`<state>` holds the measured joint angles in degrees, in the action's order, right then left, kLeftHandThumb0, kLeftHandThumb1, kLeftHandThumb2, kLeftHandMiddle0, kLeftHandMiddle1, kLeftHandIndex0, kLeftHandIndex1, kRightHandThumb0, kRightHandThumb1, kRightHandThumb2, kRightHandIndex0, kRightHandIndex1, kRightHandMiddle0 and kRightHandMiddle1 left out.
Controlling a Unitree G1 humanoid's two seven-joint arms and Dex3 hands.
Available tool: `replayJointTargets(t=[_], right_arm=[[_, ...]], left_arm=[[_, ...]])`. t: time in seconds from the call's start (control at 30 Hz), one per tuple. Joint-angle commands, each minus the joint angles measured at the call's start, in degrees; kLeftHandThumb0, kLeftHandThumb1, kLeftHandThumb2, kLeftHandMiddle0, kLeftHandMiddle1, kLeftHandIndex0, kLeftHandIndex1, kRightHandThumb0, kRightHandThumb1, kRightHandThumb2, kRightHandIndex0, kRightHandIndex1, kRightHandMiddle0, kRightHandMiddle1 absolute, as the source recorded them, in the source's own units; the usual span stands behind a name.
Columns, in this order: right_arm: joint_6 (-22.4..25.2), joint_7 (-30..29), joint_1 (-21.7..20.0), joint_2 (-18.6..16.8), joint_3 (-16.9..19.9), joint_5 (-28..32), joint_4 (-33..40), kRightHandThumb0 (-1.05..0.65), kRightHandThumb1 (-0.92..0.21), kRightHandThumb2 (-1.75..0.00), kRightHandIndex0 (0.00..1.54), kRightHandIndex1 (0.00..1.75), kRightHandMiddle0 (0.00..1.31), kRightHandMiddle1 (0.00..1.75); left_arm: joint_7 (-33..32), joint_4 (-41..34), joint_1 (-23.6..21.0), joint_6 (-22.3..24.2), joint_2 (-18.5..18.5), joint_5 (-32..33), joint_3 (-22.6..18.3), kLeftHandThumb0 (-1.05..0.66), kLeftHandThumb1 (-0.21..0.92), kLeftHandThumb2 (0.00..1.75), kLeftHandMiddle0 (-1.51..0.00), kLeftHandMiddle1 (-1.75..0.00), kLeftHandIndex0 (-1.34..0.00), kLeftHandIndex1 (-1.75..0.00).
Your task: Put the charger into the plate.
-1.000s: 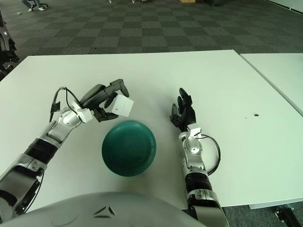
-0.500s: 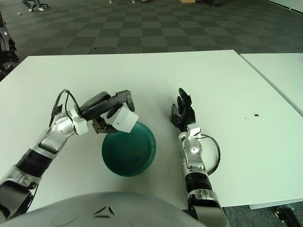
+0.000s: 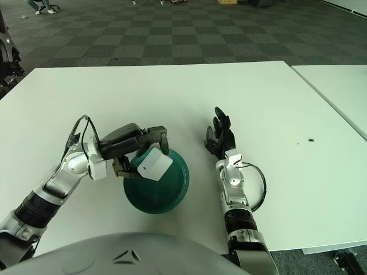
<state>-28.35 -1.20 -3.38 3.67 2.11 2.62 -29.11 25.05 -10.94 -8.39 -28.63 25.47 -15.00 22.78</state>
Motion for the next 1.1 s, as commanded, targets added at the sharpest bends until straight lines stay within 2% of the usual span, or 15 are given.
replayJointTargets(t=[0.0, 0.17, 0.23, 0.3, 0.33, 0.37, 0.47, 0.57, 0.67, 0.7, 0.77, 0.83, 0.9, 1.07], right_arm=[[4.04, 0.51, 17.51, -0.89, -2.43, -3.58, -14.97, -0.75, -0.92, -0.81, 0.16, 0.01, 0.00, 0.41], [4.42, 1.02, 17.33, -0.93, -2.40, -3.13, -14.98, -0.75, -0.92, -0.80, 0.16, 0.01, 0.00, 0.40], [4.55, 1.08, 17.03, -0.98, -2.25, -2.91, -15.38, -0.74, -0.92, -0.79, 0.16, 0.01, 0.00, 0.40], [4.81, 1.02, 16.96, -1.02, -2.18, -2.82, -15.42, -0.74, -0.92, -0.79, 0.16, 0.01, 0.00, 0.40], [4.95, 0.96, 16.95, -1.03, -2.16, -2.80, -15.40, -0.73, -0.92, -0.79, 0.16, 0.01, 0.00, 0.40], [5.24, 0.88, 16.93, -1.04, -2.15, -2.80, -15.34, -0.73, -0.92, -0.80, 0.16, 0.01, 0.00, 0.40], [5.92, 0.79, 16.89, -1.04, -2.11, -2.76, -15.23, -0.73, -0.92, -0.81, 0.17, 0.01, 0.00, 0.41], [6.23, 0.81, 16.76, -1.05, -2.04, -2.66, -15.32, -0.73, -0.92, -0.82, 0.18, 0.01, 0.00, 0.42], [6.51, 0.90, 16.56, -1.14, -1.92, -2.44, -15.42, -0.73, -0.92, -0.83, 0.18, 0.01, 0.00, 0.46], [6.63, 0.95, 16.49, -1.19, -1.87, -2.34, -15.38, -0.73, -0.92, -0.83, 0.18, 0.01, 0.00, 0.46], [6.91, 1.21, 16.33, -1.38, -1.64, -1.87, -15.37, -0.73, -0.92, -0.83, 0.19, 0.02, 0.00, 0.47], [6.98, 1.34, 16.21, -1.50, -1.49, -1.62, -15.48, -0.74, -0.92, -0.83, 0.20, 0.02, 0.00, 0.49], [6.98, 1.47, 16.19, -1.58, -1.35, -1.44, -15.54, -0.74, -0.92, -0.83, 0.20, 0.02, 0.00, 0.49], [6.96, 1.75, 16.02, -1.54, -1.22, -1.45, -15.82, -0.74, -0.92, -0.83, 0.20, 0.02, 0.00, 0.49]], left_arm=[[0.72, 1.15, -0.68, -0.14, 0.90, -3.03, -0.16, -0.44, 0.45, 1.15, -0.95, -1.75, -0.51, -1.75], [1.57, 2.17, -1.34, 1.60, 1.03, -3.70, -0.21, -0.42, 0.57, 0.99, -0.86, -1.75, -0.43, -1.73], [2.43, 2.60, -1.60, 2.40, 1.25, -3.78, -0.02, -0.40, 0.65, 0.85, -0.71, -1.75, -0.40, -1.71], [3.06, 3.21, -1.87, 2.61, 1.51, -4.26, 0.27, -0.39, 0.73, 0.75, -0.53, -1.63, -0.35, -1.70], [3.22, 3.52, -1.98, 2.54, 1.59, -4.58, 0.38, -0.54, 0.80, 0.65, -0.43, -1.58, -0.29, -1.64], [3.20, 3.98, -2.17, 2.11, 1.72, -5.34, 0.52, -0.59, 0.82, 0.62, -0.39, -1.56, -0.26, -1.61], [3.07, 5.01, -2.64, 0.99, 1.90, -7.01, 0.73, -0.81, 0.89, 0.54, -0.18, -1.34, -0.14, -1.49], [3.00, 5.80, -2.98, 0.12, 1.83, -7.82, 0.79, -0.87, 0.91, 0.53, -0.12, -1.25, -0.10, -1.45], [2.47, 7.53, -3.71, -1.19, 1.66, -8.94, 1.04, -0.95, 0.92, 0.56, -0.06, -0.99, -0.03, -1.37], [2.39, 7.75, -3.84, -1.40, 1.65, -9.19, 1.00, -0.96, 0.92, 0.57, -0.05, -0.96, -0.02, -1.36], [1.82, 8.35, -4.08, -2.07, 1.69, -10.17, 0.93, -0.99, 0.92, 0.59, -0.04, -0.78, -0.01, -1.18], [1.35, 8.75, -4.18, -2.54, 1.64, -10.91, 0.84, -1.02, 0.92, 0.62, -0.07, -0.48, 0.00, -0.94], [0.75, 9.29, -4.29, -3.21, 1.58, -11.83, 0.74, -1.03, 0.92, 0.65, -0.07, -0.34, 0.00, -0.81], [-0.16, 10.21, -4.50, -4.13, 1.27, -13.12, 0.46, -1.05, 0.92, 0.69, -0.07, -0.16, 0.00, -0.62]])
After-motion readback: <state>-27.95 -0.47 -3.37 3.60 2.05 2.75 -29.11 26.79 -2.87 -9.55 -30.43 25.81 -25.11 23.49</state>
